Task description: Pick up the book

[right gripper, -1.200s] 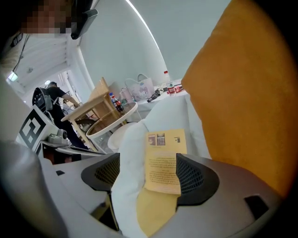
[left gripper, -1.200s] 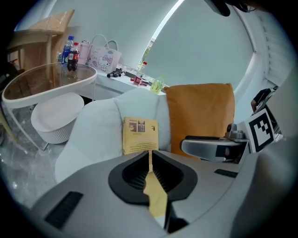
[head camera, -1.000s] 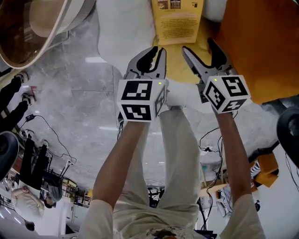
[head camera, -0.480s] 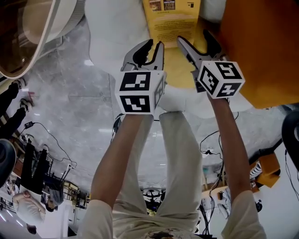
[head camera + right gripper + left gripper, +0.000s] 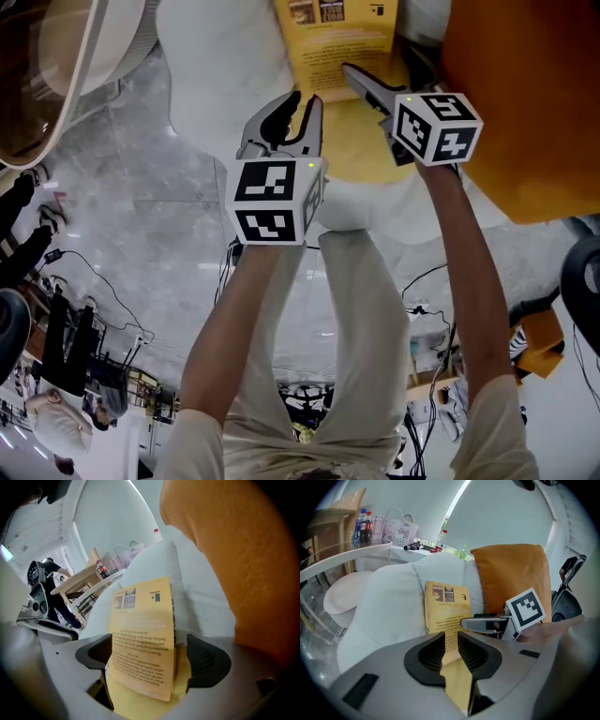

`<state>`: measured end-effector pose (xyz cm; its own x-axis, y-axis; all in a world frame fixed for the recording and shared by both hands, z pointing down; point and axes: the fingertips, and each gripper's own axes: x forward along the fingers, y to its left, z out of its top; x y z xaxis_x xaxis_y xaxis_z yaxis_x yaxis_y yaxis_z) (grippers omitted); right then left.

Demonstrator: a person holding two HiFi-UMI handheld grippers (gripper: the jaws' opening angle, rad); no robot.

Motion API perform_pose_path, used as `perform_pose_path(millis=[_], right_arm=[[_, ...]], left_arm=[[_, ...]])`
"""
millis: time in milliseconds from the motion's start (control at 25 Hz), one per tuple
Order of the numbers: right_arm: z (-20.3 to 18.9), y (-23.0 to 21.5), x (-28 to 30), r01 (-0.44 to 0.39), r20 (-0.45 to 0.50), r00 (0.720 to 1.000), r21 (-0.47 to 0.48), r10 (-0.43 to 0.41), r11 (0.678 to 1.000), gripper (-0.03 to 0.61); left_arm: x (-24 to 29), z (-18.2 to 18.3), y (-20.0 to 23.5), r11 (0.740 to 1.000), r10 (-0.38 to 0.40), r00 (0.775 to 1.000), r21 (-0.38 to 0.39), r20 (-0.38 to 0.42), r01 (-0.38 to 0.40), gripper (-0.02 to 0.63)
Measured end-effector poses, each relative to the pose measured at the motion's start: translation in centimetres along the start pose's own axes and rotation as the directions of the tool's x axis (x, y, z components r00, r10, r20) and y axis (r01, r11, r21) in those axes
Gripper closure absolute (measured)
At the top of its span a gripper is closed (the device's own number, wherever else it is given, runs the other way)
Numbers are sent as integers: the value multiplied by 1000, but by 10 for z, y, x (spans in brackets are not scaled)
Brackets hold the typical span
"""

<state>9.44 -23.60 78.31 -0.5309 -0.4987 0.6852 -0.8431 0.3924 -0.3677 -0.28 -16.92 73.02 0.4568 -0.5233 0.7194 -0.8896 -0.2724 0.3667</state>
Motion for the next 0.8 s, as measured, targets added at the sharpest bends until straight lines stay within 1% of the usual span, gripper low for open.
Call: perform_pose_path(millis=[40, 80, 160, 400, 600, 800], right_arm=[[-3, -2, 5, -4, -9, 1000, -1, 4, 1000, 81], [-5, -3, 9, -9, -18, 1000, -7, 9, 1000, 65], [-8, -4, 16, -20, -39, 999, -31, 19, 999, 55], [-20, -3, 32, -57, -101, 994, -87, 48, 995, 55], [-23, -12, 42, -63, -121, 991, -83, 53, 995, 55], [-25, -14, 48, -91, -130, 988, -92, 79, 992, 55]], left_arm=[[0, -3, 0, 1000, -1, 1000, 3, -2, 1, 541], [1, -5, 0, 1000, -3, 1000, 9, -2, 3, 541], [2, -7, 0, 1000, -10, 1000, 23, 1, 10, 541], [2, -13, 7, 1000, -1, 1000, 5, -1, 1, 541], [2, -13, 6, 1000, -11, 1000, 13, 0, 11, 540], [2, -14, 9, 1000, -12, 1000, 17, 8, 12, 541]])
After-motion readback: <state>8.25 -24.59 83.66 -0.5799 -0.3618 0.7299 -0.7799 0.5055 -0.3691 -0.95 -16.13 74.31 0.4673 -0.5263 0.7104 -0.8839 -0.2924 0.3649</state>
